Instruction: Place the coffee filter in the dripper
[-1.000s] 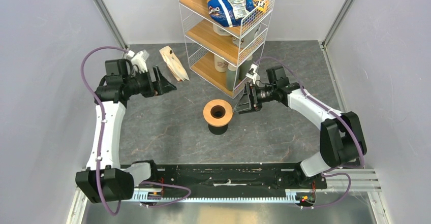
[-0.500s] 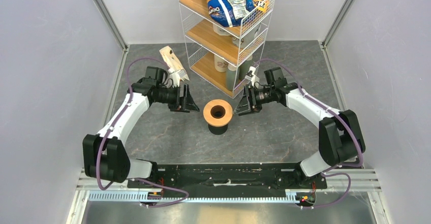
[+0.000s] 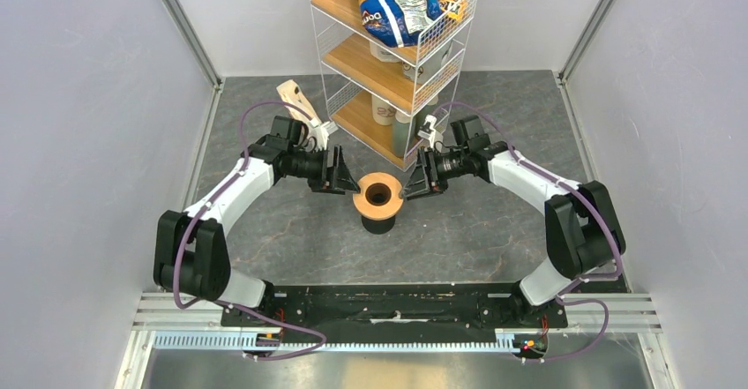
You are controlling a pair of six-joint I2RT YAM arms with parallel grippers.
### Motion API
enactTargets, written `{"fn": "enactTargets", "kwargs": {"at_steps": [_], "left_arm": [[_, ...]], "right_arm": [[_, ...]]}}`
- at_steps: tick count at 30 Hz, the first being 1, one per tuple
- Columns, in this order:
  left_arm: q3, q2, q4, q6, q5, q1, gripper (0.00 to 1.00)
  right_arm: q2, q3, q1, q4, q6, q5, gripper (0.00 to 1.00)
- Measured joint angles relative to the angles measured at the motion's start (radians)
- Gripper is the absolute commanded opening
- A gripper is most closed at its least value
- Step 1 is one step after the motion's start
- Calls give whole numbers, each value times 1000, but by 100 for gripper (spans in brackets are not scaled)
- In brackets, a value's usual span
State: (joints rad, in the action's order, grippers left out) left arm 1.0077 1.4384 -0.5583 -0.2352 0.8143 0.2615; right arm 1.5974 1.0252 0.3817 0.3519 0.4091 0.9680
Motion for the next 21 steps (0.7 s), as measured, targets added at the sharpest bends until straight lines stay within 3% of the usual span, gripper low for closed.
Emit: {"fn": "enactTargets", "kwargs": {"at_steps": [21], "left_arm": [[-1, 8, 60, -56, 34, 11, 59]], "right_arm": [[40, 56, 32, -14, 2, 2, 41]]}}
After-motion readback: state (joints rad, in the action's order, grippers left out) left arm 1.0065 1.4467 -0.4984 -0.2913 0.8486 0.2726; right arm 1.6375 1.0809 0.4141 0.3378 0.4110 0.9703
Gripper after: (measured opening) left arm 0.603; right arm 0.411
